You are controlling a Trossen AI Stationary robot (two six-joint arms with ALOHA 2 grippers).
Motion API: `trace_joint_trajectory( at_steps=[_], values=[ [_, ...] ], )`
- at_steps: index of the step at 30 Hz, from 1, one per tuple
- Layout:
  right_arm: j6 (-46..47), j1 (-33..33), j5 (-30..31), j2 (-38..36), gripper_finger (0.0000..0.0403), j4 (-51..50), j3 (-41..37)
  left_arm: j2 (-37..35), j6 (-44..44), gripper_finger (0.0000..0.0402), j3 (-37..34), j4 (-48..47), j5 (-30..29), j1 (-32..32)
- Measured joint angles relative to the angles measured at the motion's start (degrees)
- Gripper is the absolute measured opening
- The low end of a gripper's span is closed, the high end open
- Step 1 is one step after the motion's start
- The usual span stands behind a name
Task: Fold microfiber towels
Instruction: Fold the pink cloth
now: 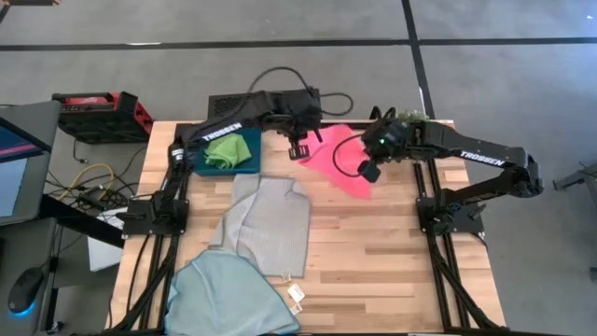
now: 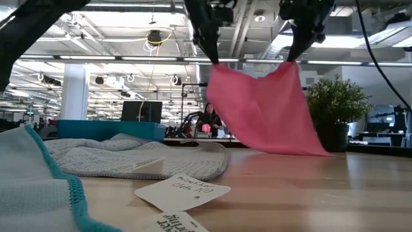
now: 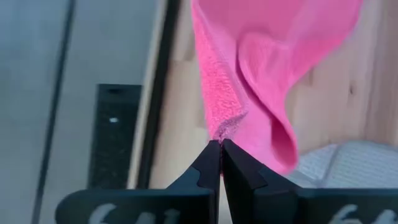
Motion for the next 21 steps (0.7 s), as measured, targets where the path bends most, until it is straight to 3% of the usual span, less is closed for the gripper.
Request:
trace_joint_trajectory(
  at_steps=[4,8,11,15,19,21],
  values=[
    [-0.45,-2.26,5.01,0.37,0.0002,0.31,2.68,-2.93,-2.23,0.0000,0.00,1.20,-5.65,0.24],
    [-4.44,-4.27,5.40,0.26,0.0002,0.38,5.83,-6.21,-0.86,0.0000,0.09,-0.04,-5.67,0.88],
    [-4.79,-4.90,7.97,0.32,0.0002,1.61,7.68,-6.52,-2.88,0.0000,0.04,0.60,-9.11,0.95],
    [-9.15,-4.75,7.38,0.33,0.0002,2.13,9.59,-7.05,0.46,0.0000,0.03,-1.35,-5.21,0.95],
    [-11.73,-4.80,6.34,0.26,0.0002,2.51,10.86,-6.96,-0.61,0.0000,0.03,0.10,-7.06,0.70],
    [-12.82,-4.85,4.08,0.36,0.0002,2.42,11.13,-6.96,2.40,0.0000,0.05,-0.16,-1.94,0.70]
  ],
)
